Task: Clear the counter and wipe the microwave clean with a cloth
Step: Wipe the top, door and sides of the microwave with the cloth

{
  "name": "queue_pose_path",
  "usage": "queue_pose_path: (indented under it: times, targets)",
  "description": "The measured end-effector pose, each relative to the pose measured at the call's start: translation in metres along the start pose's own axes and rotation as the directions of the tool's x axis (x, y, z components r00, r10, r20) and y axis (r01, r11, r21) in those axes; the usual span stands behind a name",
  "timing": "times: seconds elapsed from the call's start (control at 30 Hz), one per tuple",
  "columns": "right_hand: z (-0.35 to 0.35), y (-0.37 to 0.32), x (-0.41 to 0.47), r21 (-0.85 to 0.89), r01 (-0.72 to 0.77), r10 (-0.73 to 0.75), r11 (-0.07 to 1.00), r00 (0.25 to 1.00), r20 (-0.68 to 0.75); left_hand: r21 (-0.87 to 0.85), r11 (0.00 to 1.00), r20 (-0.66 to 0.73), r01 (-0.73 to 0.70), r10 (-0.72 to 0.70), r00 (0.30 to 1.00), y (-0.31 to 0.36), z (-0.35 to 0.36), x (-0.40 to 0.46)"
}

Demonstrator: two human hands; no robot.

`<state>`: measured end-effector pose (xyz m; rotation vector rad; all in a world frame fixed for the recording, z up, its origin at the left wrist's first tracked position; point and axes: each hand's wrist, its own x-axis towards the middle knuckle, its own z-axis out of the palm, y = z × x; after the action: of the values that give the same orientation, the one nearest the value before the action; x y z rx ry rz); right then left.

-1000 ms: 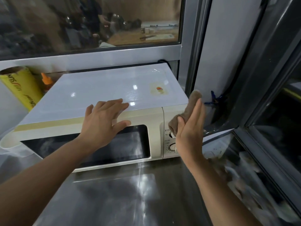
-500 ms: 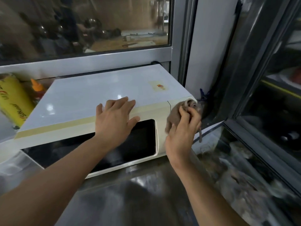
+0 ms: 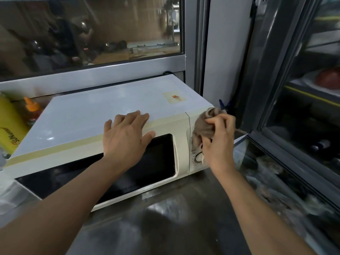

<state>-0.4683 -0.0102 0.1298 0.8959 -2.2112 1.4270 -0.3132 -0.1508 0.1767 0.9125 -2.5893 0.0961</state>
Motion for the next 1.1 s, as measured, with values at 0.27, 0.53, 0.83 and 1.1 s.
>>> queue_pose_path:
  times: [0.27, 0.53, 0.83, 1.1]
  targets:
    - [0.000, -0.024, 0.000, 0.072, -0.142, 0.141, 0.987, 0.990, 0.016, -0.138, 0.988, 0.028, -0.068, 0.072, 0.997, -0.012, -0.016, -0.009]
    - [0.046, -0.086, -0.044, 0.003, -0.088, 0.088, 0.996, 0.995, -0.050, 0.045, 0.999, -0.006, 0.023, -0.023, 1.000, -0.092, -0.049, -0.063]
    - [0.062, -0.103, -0.076, -0.047, 0.250, -0.239, 0.967, 0.956, 0.171, 0.004, 1.000, 0.019, -0.002, 0.002, 1.000, -0.112, -0.049, -0.072]
    - [0.073, -0.114, -0.072, -0.036, 0.024, -0.026, 0.999, 0.999, -0.040, -0.059, 0.987, -0.092, 0.150, -0.155, 0.984, -0.182, -0.060, -0.106]
